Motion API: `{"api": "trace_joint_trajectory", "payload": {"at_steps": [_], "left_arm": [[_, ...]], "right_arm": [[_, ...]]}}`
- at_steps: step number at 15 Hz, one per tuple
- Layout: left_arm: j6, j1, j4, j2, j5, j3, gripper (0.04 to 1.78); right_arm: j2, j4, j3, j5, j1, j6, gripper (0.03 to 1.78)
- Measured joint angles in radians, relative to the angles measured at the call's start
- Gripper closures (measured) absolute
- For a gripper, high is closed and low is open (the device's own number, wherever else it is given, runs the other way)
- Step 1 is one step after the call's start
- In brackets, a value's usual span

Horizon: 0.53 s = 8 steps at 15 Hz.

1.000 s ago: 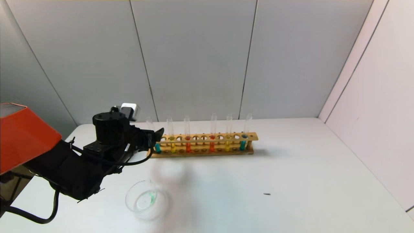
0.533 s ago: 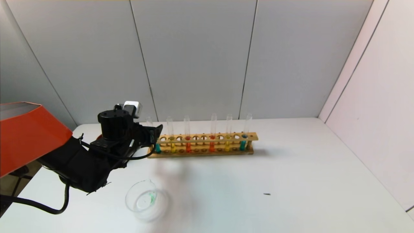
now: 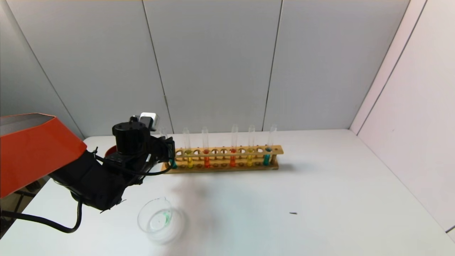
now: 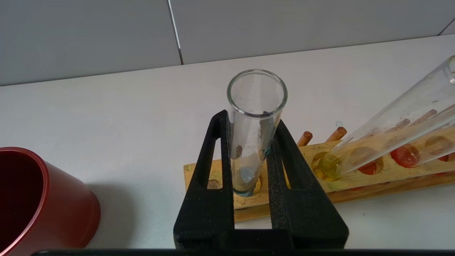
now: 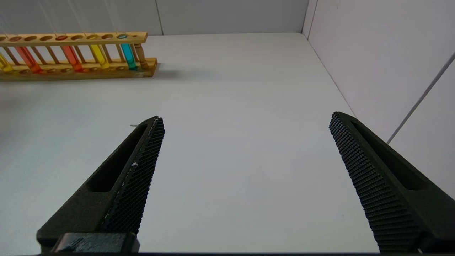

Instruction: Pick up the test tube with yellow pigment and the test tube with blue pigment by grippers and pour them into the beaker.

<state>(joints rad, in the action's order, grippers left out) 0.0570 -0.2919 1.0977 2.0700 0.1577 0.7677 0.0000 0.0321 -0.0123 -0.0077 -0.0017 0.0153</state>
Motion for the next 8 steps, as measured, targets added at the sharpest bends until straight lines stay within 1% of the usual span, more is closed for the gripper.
{"api": "trace_joint_trajectory", "payload": {"at_steps": [8], "left_arm": [[-0.006, -0.002, -0.016, -0.017, 0.004, 0.002, 1.51]], "right_arm": [[0.0, 0.0, 0.0, 0.0, 0.0, 0.0, 0.11]]}}
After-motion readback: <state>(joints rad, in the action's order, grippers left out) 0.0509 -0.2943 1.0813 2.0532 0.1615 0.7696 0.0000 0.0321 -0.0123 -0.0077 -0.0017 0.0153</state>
